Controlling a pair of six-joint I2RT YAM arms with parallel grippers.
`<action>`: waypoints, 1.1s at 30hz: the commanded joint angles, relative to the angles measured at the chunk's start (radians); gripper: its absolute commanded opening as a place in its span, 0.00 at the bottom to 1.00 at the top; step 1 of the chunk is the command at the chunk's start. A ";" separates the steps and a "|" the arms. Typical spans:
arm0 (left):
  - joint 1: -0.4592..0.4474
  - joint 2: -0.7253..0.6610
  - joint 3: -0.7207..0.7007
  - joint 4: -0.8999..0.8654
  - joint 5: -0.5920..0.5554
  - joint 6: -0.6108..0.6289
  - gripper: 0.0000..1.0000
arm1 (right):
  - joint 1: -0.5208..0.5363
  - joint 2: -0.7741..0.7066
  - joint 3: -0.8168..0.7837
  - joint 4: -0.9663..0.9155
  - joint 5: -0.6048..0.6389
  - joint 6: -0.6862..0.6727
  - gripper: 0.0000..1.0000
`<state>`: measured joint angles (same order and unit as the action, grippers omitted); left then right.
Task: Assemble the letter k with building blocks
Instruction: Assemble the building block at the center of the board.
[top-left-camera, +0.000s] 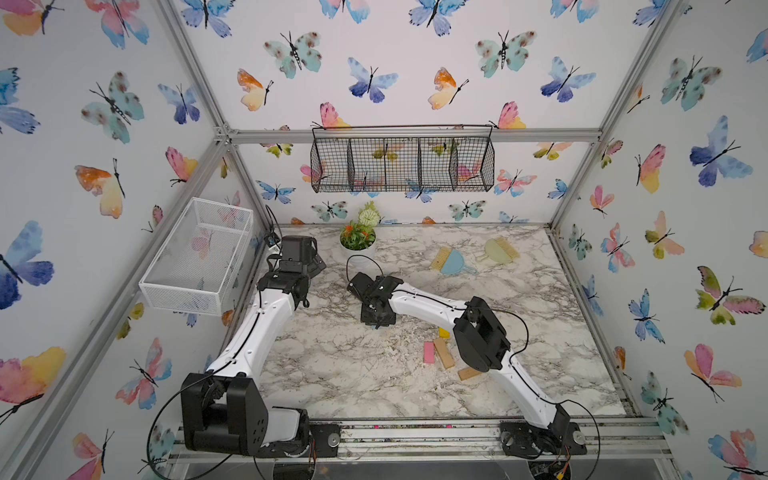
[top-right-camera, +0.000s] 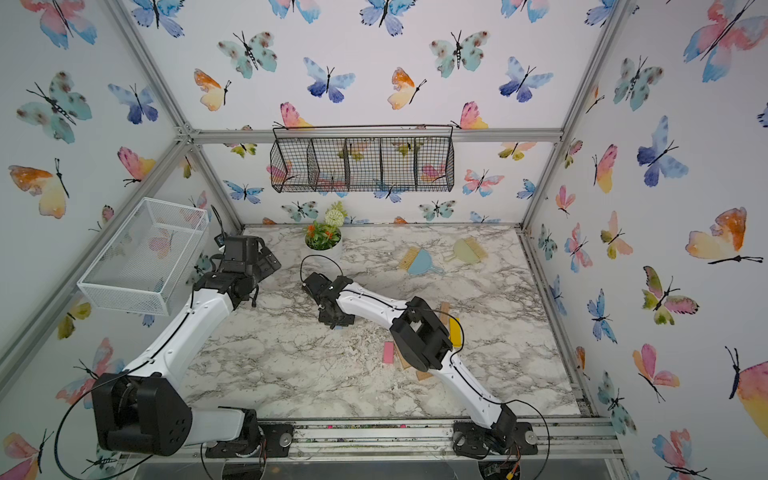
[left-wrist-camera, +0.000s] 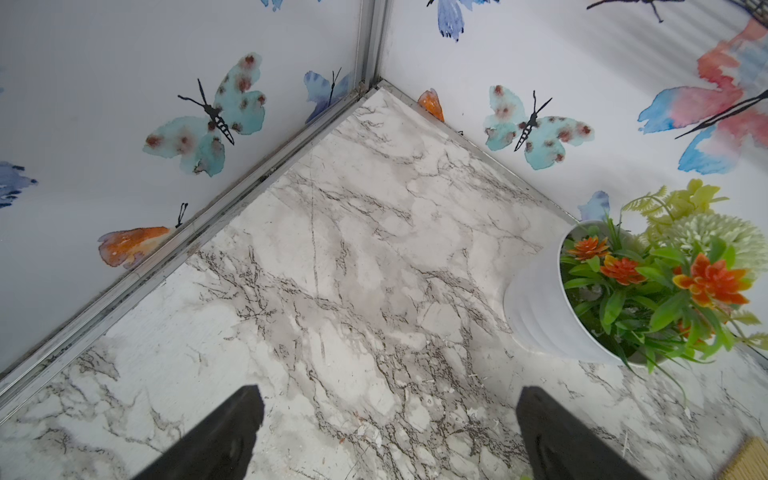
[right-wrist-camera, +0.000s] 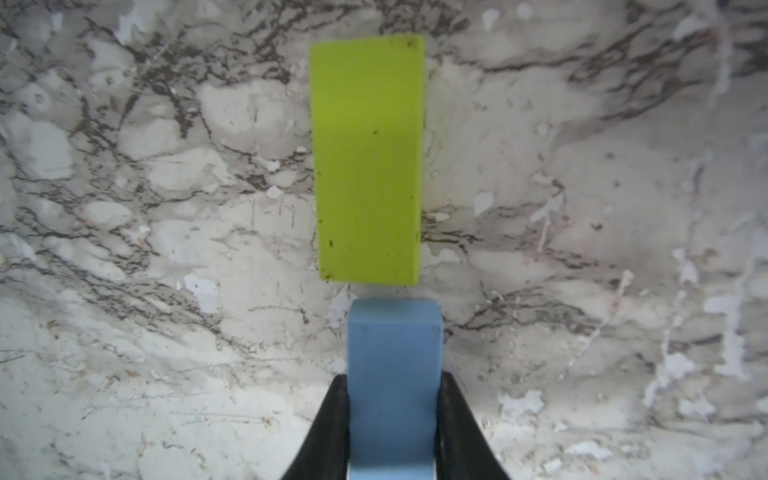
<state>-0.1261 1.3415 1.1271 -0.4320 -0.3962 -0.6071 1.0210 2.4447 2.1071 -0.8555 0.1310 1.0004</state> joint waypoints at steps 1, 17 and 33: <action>0.005 -0.016 -0.007 -0.024 -0.014 -0.004 0.98 | 0.007 0.038 0.028 -0.028 0.012 -0.007 0.01; 0.008 -0.014 -0.009 -0.024 -0.009 -0.006 0.98 | 0.004 0.083 0.059 -0.047 0.033 -0.029 0.02; 0.009 -0.010 -0.007 -0.027 -0.007 -0.007 0.98 | -0.012 0.088 0.027 -0.025 -0.032 -0.037 0.21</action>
<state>-0.1249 1.3415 1.1271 -0.4324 -0.3958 -0.6106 1.0149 2.4779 2.1582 -0.8623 0.1307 0.9745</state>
